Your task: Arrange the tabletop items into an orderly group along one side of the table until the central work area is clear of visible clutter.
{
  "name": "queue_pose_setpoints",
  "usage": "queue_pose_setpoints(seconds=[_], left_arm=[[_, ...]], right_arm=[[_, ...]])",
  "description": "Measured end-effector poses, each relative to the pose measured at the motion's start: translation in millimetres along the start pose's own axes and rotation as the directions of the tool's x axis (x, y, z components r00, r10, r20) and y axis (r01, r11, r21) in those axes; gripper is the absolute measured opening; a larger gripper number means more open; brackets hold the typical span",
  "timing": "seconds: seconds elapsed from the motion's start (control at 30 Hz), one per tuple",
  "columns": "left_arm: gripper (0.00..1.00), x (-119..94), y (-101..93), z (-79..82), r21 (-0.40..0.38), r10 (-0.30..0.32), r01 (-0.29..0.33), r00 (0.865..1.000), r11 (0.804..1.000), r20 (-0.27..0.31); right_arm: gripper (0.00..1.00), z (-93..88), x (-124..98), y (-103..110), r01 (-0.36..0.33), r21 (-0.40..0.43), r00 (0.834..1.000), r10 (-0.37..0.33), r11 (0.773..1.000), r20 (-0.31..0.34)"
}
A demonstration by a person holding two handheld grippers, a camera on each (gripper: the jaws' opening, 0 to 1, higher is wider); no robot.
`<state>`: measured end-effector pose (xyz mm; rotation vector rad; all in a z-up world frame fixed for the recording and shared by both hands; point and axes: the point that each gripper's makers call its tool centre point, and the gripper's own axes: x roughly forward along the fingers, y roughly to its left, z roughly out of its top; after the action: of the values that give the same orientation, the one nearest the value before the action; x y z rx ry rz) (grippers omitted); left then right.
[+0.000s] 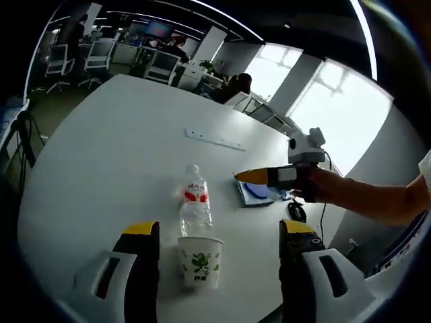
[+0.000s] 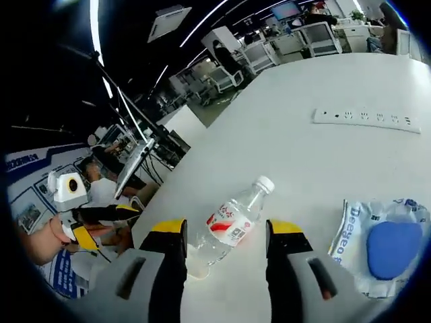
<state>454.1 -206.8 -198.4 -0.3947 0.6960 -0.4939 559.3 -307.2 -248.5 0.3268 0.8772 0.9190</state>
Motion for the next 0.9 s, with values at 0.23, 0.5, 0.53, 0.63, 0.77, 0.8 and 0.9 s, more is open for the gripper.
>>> queue_pose_setpoints(seconds=[0.23, 0.5, 0.53, 0.63, 0.77, 0.8, 0.9], left_arm=[[0.74, 5, 0.6, 2.4, -0.015, -0.033, 0.033, 0.999, 0.999, 0.009], [0.74, 8, -2.5, 3.6, -0.030, -0.079, 0.080, 0.996, 0.996, 0.029], [0.74, 8, -1.6, 3.5, -0.032, -0.083, 0.084, 0.996, 0.996, 0.031], [0.73, 8, 0.4, 3.6, -0.038, -0.086, 0.088, 0.995, 0.995, 0.040], [0.73, 7, -0.3, 5.9, -0.053, -0.093, 0.096, 0.994, 0.994, 0.061], [0.73, 7, -0.2, 6.0, -0.056, -0.096, 0.099, 0.993, 0.993, 0.064], [0.73, 7, 2.6, 6.4, -0.059, -0.098, 0.103, 0.993, 0.993, 0.071]], right_arm=[[0.41, 6.8, 16, -13, -0.032, 0.189, 0.999, 0.030, 0.981, 0.014], [0.38, 12.8, 34, -27, -0.061, 0.361, 0.998, 0.063, 0.931, 0.007], [0.38, 14.3, 36, -27, -0.065, 0.391, 0.998, 0.066, 0.918, 0.011], [0.37, 18.8, 41, -27, -0.082, 0.496, 0.996, 0.080, 0.864, 0.025], [0.37, 17.4, 50, -32, -0.067, 0.521, 0.997, 0.081, 0.851, -0.005], [0.37, 15.7, 51, -34, -0.057, 0.527, 0.997, 0.077, 0.848, -0.016], [0.36, 9.7, 55, -31, -0.055, 0.539, 0.995, 0.093, 0.841, -0.044]])
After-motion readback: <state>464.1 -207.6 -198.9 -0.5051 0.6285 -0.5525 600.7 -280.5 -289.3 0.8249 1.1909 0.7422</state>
